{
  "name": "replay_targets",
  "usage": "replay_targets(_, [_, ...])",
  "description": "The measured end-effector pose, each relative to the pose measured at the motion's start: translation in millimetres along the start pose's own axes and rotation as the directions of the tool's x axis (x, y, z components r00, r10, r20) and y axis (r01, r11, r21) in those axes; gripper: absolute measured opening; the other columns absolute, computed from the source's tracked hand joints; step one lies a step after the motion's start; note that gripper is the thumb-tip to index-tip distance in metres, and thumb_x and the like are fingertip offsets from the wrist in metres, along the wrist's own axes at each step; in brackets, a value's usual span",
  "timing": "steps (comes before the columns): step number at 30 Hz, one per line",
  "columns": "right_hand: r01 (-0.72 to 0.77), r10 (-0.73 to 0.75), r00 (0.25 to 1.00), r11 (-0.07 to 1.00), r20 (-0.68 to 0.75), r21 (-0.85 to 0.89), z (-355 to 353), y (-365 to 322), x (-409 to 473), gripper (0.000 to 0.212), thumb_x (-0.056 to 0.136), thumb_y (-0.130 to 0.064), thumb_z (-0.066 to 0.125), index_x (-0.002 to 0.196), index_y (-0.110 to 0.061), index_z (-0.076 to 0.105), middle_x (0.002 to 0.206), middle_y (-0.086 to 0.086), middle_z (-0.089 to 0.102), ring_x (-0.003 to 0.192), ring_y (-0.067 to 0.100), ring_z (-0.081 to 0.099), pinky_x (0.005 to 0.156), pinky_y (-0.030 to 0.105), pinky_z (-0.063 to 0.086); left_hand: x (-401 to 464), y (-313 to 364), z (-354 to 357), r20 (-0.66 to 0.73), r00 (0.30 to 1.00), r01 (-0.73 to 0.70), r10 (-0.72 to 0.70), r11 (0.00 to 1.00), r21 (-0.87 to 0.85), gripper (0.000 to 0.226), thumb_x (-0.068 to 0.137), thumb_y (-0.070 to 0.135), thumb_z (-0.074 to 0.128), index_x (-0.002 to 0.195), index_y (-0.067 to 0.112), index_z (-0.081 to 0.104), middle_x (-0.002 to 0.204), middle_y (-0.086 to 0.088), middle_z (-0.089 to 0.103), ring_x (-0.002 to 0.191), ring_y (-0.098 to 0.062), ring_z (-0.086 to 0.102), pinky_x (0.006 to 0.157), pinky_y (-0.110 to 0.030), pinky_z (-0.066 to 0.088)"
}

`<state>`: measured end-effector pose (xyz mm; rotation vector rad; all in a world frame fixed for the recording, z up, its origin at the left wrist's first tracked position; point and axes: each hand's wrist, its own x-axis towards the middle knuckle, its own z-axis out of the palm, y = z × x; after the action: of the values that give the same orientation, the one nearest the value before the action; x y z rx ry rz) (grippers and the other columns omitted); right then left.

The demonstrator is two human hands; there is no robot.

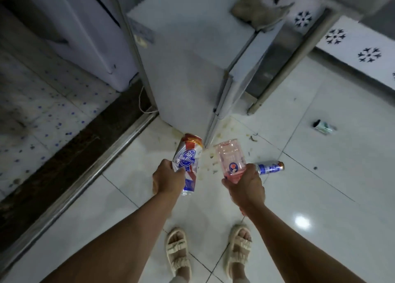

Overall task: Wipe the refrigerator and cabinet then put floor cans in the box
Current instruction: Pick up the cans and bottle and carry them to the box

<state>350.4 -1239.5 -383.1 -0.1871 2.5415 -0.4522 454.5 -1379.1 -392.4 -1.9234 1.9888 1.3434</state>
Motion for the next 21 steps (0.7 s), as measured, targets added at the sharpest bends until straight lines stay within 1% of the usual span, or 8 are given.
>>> replay_targets(5, [-0.078, 0.085, 0.993, 0.993, -0.082, 0.089, -80.5, 29.5, -32.2, 0.070, 0.073, -0.042, 0.075, 0.123, -0.011, 0.038, 0.116, 0.008, 0.056, 0.099, 0.027, 0.059, 0.084, 0.043, 0.053, -66.6, 51.5, -3.9, 0.071, 0.986, -0.153, 0.149, 0.987, 0.056, 0.031, 0.084, 0.025, 0.066, 0.109, 0.011, 0.053, 0.115, -0.011, 0.064, 0.092, -0.024, 0.064, 0.061, -0.025, 0.046])
replay_targets(8, [-0.095, 0.110, 0.985, 0.989, -0.131, 0.114, -121.7, 51.0, -45.7, 0.073, 0.073, -0.041, 0.075, 0.128, -0.010, 0.037, 0.119, 0.010, 0.055, 0.101, 0.028, 0.059, 0.086, 0.044, 0.052, -102.1, 79.5, 4.4, 0.092, 0.975, -0.208, 0.203, 0.976, 0.056, 0.033, 0.084, 0.024, 0.067, 0.111, 0.010, 0.054, 0.114, -0.011, 0.064, 0.089, -0.023, 0.064, 0.060, -0.024, 0.046])
replay_targets(10, [-0.111, 0.134, 0.978, 0.983, -0.159, 0.146, -154.9, 75.4, -56.4, 0.075, 0.074, -0.042, 0.073, 0.130, -0.009, 0.037, 0.121, 0.011, 0.053, 0.102, 0.028, 0.059, 0.087, 0.045, 0.052, -133.7, 102.5, 16.9, 0.111, 0.963, -0.251, 0.244, 0.966, 0.057, 0.035, 0.084, 0.025, 0.067, 0.112, 0.010, 0.055, 0.114, -0.012, 0.065, 0.092, -0.025, 0.066, 0.056, -0.022, 0.046])
replay_targets(13, [-0.128, 0.160, 0.970, 0.976, -0.181, 0.176, -202.0, 120.5, -69.1, 0.070, 0.075, -0.043, 0.072, 0.127, -0.009, 0.038, 0.119, 0.011, 0.052, 0.101, 0.028, 0.059, 0.087, 0.043, 0.051, -183.0, 134.2, 43.5, 0.128, 0.944, -0.313, 0.303, 0.948, 0.059, 0.030, 0.083, 0.025, 0.068, 0.106, 0.009, 0.055, 0.111, -0.012, 0.065, 0.090, -0.026, 0.066, 0.047, -0.019, 0.041])
replay_targets(16, [-0.156, 0.199, 0.960, 0.964, -0.198, 0.215, -249.3, 173.3, -80.4, 0.069, 0.074, -0.043, 0.072, 0.124, -0.008, 0.039, 0.119, 0.011, 0.050, 0.102, 0.030, 0.058, 0.087, 0.042, 0.051, -234.2, 159.3, 78.8, 0.173, 0.917, -0.376, 0.360, 0.924, 0.071, 0.024, 0.083, 0.024, 0.068, 0.098, 0.012, 0.053, 0.106, -0.011, 0.065, 0.079, -0.021, 0.061, 0.053, -0.022, 0.046])
replay_targets(18, [-0.175, 0.227, 0.951, 0.955, -0.212, 0.239, -280.5, 212.6, -86.6, 0.068, 0.075, -0.041, 0.073, 0.124, -0.008, 0.039, 0.119, 0.011, 0.049, 0.102, 0.030, 0.058, 0.087, 0.041, 0.050, -270.6, 174.0, 106.1, 0.205, 0.901, -0.402, 0.381, 0.913, 0.072, 0.023, 0.083, 0.024, 0.068, 0.095, 0.015, 0.050, 0.104, -0.010, 0.064, 0.078, -0.021, 0.061, 0.060, -0.026, 0.052])
replay_targets(19, [-0.185, 0.241, 0.945, 0.951, -0.221, 0.248, -295.9, 233.3, -89.6, 0.068, 0.074, -0.041, 0.073, 0.124, -0.008, 0.040, 0.118, 0.011, 0.049, 0.102, 0.030, 0.058, 0.086, 0.040, 0.051, -288.7, 181.3, 121.1, 0.221, 0.893, -0.416, 0.393, 0.906, 0.071, 0.024, 0.083, 0.024, 0.068, 0.095, 0.016, 0.050, 0.103, -0.010, 0.064, 0.077, -0.021, 0.061, 0.061, -0.027, 0.053])
replay_targets(21, [-0.209, 0.277, 0.930, 0.939, -0.241, 0.272, -325.6, 274.9, -96.3, 0.067, 0.073, -0.042, 0.073, 0.122, -0.009, 0.040, 0.116, 0.010, 0.049, 0.099, 0.029, 0.059, 0.084, 0.040, 0.051, -324.0, 196.4, 151.9, 0.253, 0.870, -0.458, 0.423, 0.884, 0.099, 0.024, 0.083, 0.025, 0.067, 0.098, 0.013, 0.052, 0.103, -0.009, 0.064, 0.075, -0.018, 0.059, 0.051, -0.022, 0.048])
